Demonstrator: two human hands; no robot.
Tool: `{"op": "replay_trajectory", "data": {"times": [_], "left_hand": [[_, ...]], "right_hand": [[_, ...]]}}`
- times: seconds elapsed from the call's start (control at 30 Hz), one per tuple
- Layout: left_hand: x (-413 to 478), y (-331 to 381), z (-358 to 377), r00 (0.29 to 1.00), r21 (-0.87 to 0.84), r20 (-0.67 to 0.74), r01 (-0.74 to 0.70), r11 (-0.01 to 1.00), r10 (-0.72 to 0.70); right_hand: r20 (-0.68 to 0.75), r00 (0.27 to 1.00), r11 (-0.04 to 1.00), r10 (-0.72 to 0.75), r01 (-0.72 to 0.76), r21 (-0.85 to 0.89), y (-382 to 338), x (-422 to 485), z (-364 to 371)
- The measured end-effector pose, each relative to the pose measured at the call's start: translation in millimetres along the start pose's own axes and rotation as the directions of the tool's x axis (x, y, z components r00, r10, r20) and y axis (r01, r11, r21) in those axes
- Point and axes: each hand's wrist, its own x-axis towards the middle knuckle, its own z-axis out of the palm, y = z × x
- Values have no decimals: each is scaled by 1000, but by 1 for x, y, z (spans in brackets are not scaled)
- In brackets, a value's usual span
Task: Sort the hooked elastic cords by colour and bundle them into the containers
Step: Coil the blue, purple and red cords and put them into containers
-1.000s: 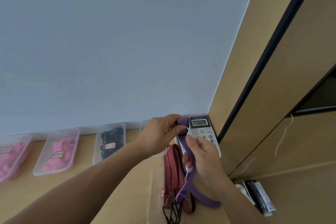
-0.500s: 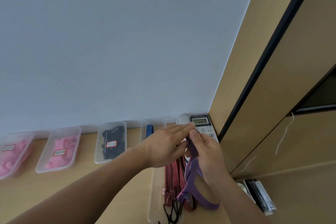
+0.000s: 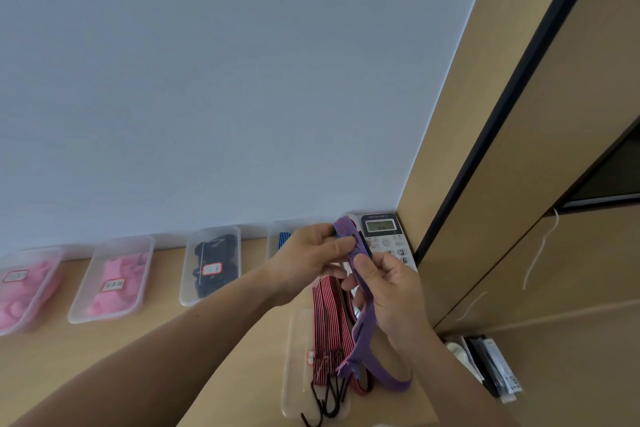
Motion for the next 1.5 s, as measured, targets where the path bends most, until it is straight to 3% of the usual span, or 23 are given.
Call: {"op": "replay_trajectory", "data": {"times": [0.2, 0.33, 0.43, 0.57, 0.67, 0.8, 0.87, 0.93, 0.97, 1.03, 1.07, 1.1, 1.13, 1.2, 1.33, 1.5], "left_hand": [[1, -1, -3, 999, 73, -34, -28, 997, 30], [-1, 2, -3, 989, 202, -83, -107, 973, 126], [-1, 6, -3, 968, 394, -75, -193, 898, 241], [-1, -3, -5, 909, 658, 5, -317, 683, 417], [-1, -11, -9, 836, 761, 99, -413, 500, 540], [1, -13, -3, 628, 837, 294, -533, 123, 720], [5, -16, -5, 576, 836, 357, -549, 24, 735], [5, -21, -8, 613, 821, 339, -562, 94, 714], [5, -24, -9, 679, 805, 259, -545, 236, 687], [2, -25, -6, 870, 652, 21, -386, 653, 493], [1, -21, -4, 937, 488, -78, -261, 833, 339], [1, -16, -3, 975, 293, -121, -145, 945, 187], [1, -11, -1, 991, 131, -110, -57, 990, 71], [1, -3, 3, 999, 13, -41, -2, 1000, 2], [2, 2, 4, 997, 25, 17, -71, 997, 70], [5, 1, -3, 999, 71, 28, -46, 996, 44]], "right_hand": [[-15, 998, 980, 54, -56, -192, 1, -4, -1], [3, 995, 978, 99, -97, -187, -2, -4, -3], [27, 994, 984, 110, -105, -147, -6, -5, -2], [19, 993, 993, 113, -112, -39, -12, -6, 2], [-1, 995, 994, 104, -104, 46, -18, -5, 3], [12, 996, 994, 83, -84, 70, -21, -3, 5], [14, 997, 996, 70, -70, 59, -20, -1, 5], [15, 998, 997, 56, -57, 59, -20, 0, 5], [17, 999, 997, 50, -51, 66, -21, 0, 4], [17, 999, 995, 43, -44, 94, -20, 1, 3], [13, 999, 994, 38, -39, 98, -20, 1, 3], [6, 1000, 995, 29, -30, 92, -19, 1, 3], [3, 1000, 996, 19, -20, 83, -18, 0, 3], [11, 1000, 998, -5, 4, 61, -17, -2, 4], [21, 1000, 1000, -9, 9, 15, -15, -2, 2], [13, 1000, 999, 17, -16, -40, -13, 1, -3]]}}
